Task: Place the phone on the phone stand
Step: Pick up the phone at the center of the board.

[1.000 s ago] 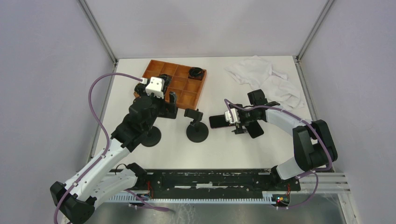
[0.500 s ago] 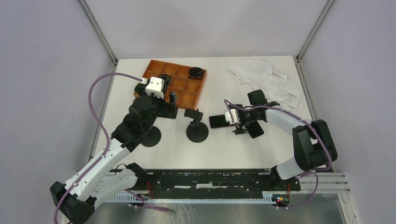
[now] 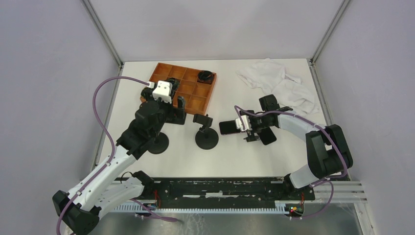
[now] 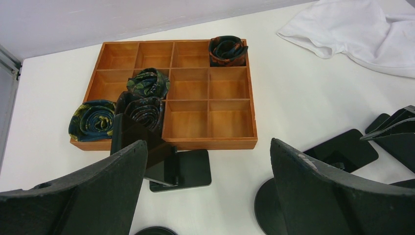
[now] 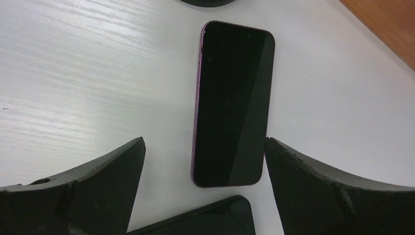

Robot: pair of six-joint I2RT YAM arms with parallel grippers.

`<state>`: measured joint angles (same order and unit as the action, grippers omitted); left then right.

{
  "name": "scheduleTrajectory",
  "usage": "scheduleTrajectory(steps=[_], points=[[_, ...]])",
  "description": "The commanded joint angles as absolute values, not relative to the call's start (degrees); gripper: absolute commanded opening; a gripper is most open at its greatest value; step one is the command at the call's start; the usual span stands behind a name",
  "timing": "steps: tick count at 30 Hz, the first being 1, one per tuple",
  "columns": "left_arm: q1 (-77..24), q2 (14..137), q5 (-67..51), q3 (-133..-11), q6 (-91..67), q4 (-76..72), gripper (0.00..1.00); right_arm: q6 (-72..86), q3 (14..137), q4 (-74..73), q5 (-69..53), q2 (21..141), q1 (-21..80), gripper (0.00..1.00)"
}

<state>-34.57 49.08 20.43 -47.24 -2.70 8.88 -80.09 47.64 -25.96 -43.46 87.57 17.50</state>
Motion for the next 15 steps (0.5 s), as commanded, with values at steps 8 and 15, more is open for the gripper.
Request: scheduleTrajectory(steps=[8, 15], points=[[-34.28, 48.38, 20.13, -47.64, -0.35, 6.86, 1.00, -88.77, 49.89, -26.90, -43.48, 91.23, 18.09, 0.98], [-34.29, 48.37, 20.13, -47.66, -0.35, 6.87, 1.00, -82.99, 56.21, -27.07, -42.70, 96.47, 21.76, 0.98]])
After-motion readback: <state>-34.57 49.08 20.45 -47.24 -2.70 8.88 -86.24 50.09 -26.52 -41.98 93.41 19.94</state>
